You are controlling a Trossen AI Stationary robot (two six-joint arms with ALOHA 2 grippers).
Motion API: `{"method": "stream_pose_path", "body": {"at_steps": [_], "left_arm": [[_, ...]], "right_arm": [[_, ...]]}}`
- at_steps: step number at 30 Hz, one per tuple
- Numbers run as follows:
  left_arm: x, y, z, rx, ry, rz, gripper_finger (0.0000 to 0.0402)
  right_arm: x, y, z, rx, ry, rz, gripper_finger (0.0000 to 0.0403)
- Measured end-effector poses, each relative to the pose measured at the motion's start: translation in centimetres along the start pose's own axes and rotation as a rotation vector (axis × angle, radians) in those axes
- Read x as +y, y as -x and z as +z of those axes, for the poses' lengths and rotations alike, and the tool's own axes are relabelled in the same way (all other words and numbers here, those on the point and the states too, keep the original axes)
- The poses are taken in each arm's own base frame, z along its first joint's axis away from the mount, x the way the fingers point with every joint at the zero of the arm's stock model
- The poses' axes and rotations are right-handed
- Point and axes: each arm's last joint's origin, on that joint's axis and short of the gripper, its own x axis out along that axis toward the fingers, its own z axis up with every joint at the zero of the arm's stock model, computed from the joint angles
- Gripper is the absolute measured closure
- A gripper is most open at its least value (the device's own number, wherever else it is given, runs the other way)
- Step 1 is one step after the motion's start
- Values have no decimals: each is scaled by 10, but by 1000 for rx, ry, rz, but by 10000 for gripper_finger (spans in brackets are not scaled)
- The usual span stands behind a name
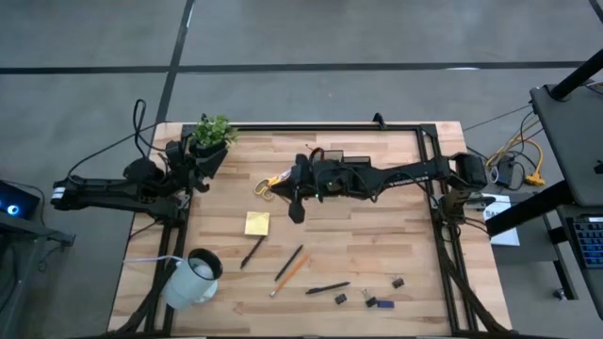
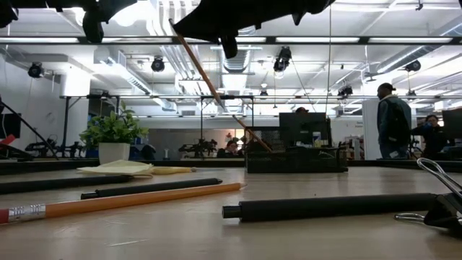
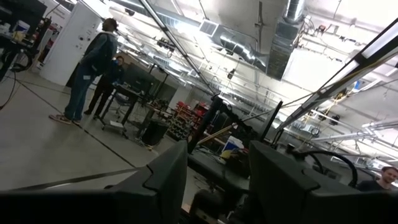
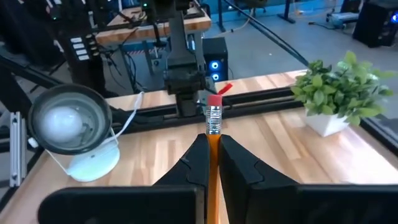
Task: Pick and place office supplies into organizer
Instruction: Put the right pencil into the desk organizer
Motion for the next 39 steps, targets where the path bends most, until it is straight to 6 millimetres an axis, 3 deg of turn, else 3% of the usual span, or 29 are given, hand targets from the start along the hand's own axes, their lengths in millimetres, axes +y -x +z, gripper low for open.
{"method": "stream_pose_path", "body": {"at_steps": [15,29,39], "left_arm": [[1,0,0,-9,0,24,244],[1,-5,-6,11,-13,40,244],[1,-5,-6,10,-14,48,244]], "right_arm": [[-46,7,14,-22,15,46,392],[-46,26,33,-57,54,61,392],[-47,26,20,5,55,50,392]]}}
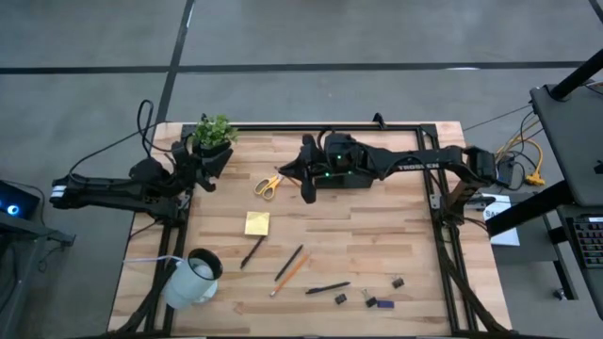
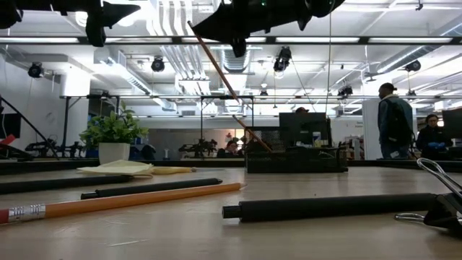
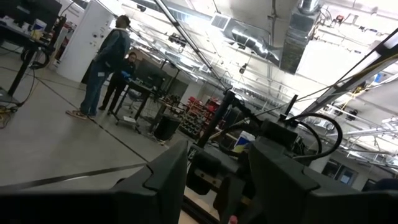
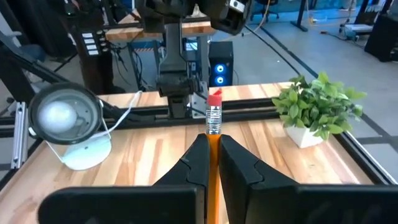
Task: Pick and place office supplies into organizer
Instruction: Put the right pencil into the desk organizer
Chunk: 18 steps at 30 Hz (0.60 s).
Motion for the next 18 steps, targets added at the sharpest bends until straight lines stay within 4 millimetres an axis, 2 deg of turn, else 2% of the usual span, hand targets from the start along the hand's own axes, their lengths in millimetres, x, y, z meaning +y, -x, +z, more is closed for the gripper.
{"method": "stream_pose_path", "body": {"at_steps": [8,18], "left_arm": [[0,0,0,0,1,-1,244],[0,0,0,-2,2,3,244]], "right_arm": [[-9,1,-9,-1,-6,-22,392],[-26,5,-2,-67,4,-56,392]]}}
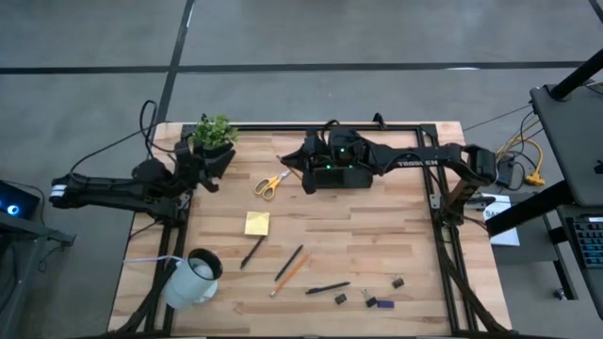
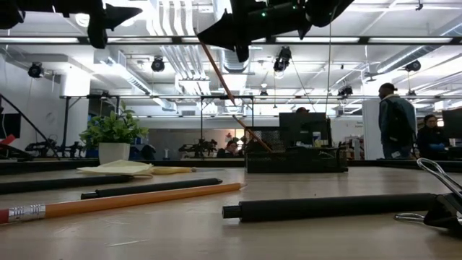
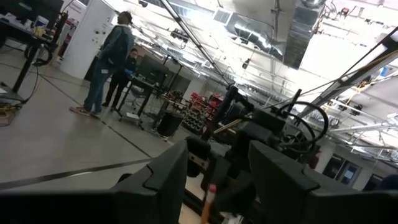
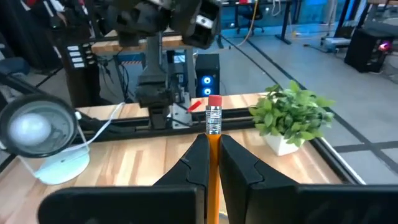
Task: Pick and place office supplies into organizer
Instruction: Put the right pencil into the desk organizer
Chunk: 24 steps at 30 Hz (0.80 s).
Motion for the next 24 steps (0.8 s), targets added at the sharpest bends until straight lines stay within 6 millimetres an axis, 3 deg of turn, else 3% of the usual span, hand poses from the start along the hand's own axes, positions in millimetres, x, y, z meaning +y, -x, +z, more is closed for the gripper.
{"method": "stream_pose_path", "body": {"at_steps": [24], "left_arm": [[0,0,0,0,0,3,244]], "right_arm": [[-43,14,6,-6,11,-109,392]]}}
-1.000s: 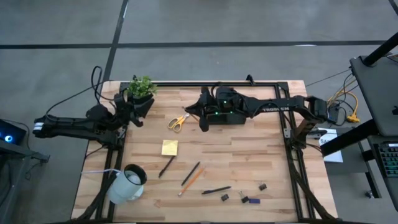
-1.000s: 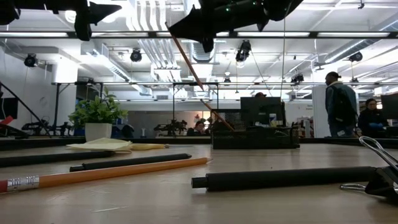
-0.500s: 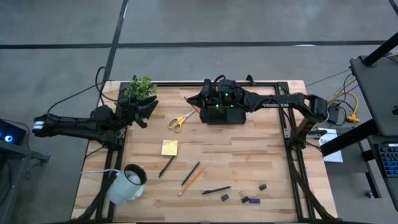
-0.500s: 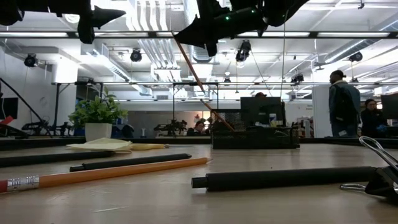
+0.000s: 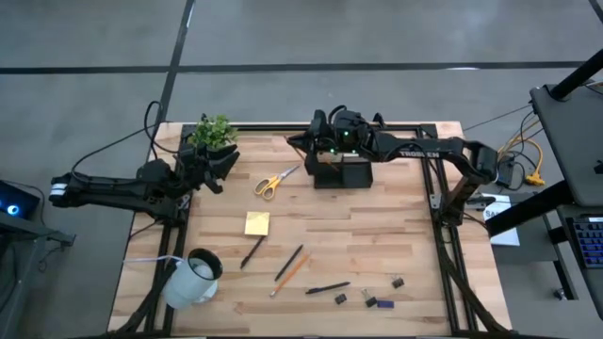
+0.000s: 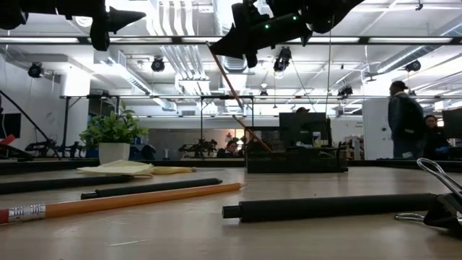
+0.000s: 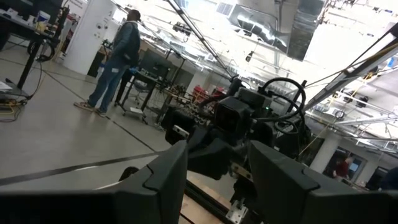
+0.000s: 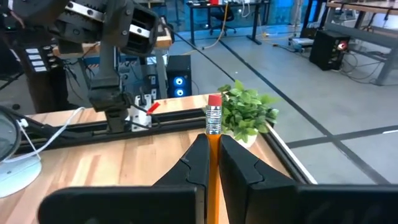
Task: Pick and place office supplies into organizer
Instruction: Put the right pencil into the desk organizer
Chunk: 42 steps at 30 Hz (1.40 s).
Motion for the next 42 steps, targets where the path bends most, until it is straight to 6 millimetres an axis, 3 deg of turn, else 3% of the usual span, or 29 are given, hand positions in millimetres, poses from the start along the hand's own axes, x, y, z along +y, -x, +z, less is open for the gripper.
{"method": "stream_pose_path", "body": {"at_steps": [14,24,31,42], "left_arm": [[0,0,0,0,0,0,244],[0,0,0,0,23,0,244],[0,0,0,1,23,0,244],[0,0,0,1,23,0,244]], "right_arm": [[-25,16,8,-3,47,-73,392],[-44,22,-3,34,40,-124,392],[-50,24,-21,69,23,-141,392],[-54,27,-33,22,13,-161,392]]}}
